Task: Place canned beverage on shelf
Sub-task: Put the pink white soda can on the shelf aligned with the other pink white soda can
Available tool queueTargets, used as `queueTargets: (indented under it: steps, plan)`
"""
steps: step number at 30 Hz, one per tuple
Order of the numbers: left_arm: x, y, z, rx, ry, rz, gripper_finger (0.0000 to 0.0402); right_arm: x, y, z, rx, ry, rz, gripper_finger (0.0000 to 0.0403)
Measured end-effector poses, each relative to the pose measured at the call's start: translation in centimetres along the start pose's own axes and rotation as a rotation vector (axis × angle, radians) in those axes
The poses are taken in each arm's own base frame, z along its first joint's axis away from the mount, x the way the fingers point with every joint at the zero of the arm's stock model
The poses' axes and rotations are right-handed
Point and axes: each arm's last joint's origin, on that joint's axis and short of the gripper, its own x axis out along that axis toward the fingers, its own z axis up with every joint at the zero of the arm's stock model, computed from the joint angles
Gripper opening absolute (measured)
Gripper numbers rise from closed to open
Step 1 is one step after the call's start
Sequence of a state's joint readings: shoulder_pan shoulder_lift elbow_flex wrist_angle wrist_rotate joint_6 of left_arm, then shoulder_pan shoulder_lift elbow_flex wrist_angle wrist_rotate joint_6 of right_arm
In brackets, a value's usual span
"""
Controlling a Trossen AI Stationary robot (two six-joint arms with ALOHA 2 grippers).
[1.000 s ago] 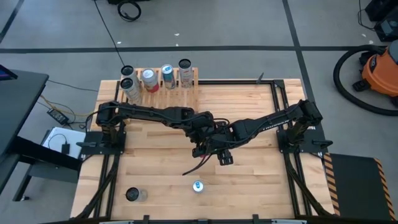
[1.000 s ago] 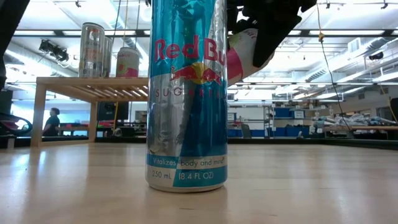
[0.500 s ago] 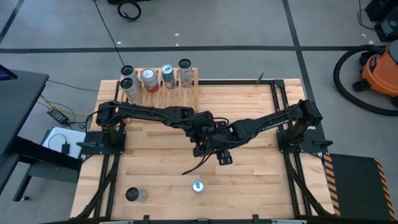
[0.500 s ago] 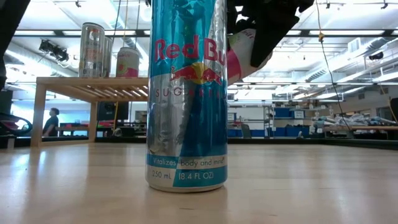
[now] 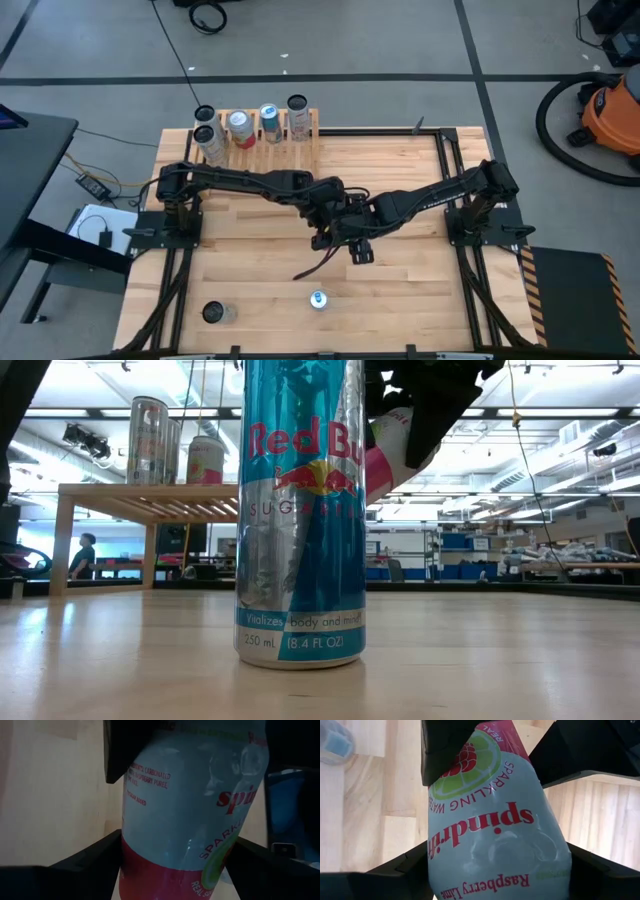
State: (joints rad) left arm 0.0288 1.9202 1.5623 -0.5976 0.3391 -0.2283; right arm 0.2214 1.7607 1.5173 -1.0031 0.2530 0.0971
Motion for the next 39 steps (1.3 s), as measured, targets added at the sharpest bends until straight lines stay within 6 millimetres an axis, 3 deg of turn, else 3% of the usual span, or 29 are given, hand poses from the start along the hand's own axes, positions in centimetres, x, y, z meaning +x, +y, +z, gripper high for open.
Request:
queueTargets:
  steps: [22, 30, 39]
  plan:
    - [-0.5, 0.8, 0.0, -0.076, 0.015, -0.005, 0.0316, 0.0, -0.3, 0.1, 0.027, -0.015, -0.009, 0.0316]
    - [-0.5, 1.1, 0.1, 0.070, 0.011, 0.015, 0.0316, 0.1, -0.5, 0.1, 0.035, -0.005, -0.056, 0.0316]
    - [-0.5, 1.0, 0.0, 0.068, 0.012, 0.014, 0.0316, 0.1, -0.4, 0.0, 0.040, -0.004, -0.042, 0.0316]
